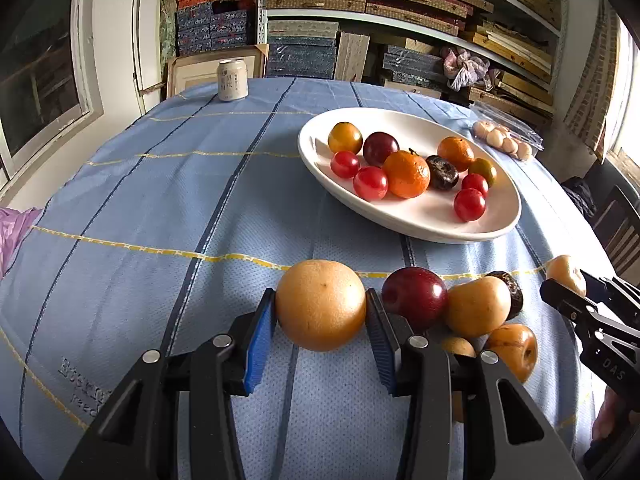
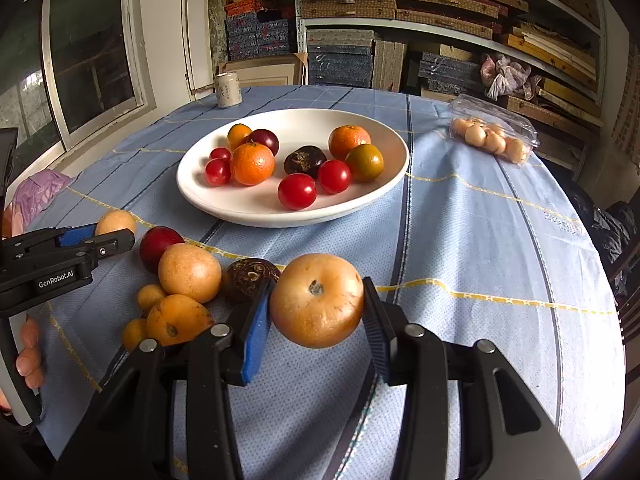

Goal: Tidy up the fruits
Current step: 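Carry the pear and citrus onto the white plate and open both grippers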

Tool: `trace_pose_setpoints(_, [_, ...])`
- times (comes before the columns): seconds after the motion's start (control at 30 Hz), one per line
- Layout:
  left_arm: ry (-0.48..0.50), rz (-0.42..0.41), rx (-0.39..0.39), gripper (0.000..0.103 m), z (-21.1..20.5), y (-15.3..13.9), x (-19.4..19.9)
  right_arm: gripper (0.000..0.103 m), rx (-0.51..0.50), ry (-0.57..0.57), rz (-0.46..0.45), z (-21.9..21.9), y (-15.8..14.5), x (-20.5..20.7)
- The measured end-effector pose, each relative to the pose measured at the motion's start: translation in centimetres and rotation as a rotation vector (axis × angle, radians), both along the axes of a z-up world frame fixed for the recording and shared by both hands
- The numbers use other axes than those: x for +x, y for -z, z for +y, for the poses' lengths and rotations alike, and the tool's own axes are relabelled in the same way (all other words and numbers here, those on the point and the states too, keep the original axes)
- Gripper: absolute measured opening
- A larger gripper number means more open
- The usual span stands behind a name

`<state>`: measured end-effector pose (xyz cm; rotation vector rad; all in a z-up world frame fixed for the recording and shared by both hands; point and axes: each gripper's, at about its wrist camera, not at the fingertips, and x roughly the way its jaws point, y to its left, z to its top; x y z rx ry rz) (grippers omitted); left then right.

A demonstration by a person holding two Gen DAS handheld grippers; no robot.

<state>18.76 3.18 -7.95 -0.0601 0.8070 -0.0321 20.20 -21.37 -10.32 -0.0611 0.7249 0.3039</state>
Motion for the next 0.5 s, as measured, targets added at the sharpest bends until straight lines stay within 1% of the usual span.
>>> trace_pose_setpoints(0.23, [0.022, -0.021, -0.020, 0.044, 0.2, -1.1, -1.2, 0.042, 0.009, 0.005, -0.022, -0.6, -1.3, -1.2])
trace_pose_setpoints(0.5, [0.062, -0.073, -0.025, 0.044, -0.4, -3.4, -2.1, 0.042, 0.022, 0.000, -0.059, -0.8, -3.3, -2.5])
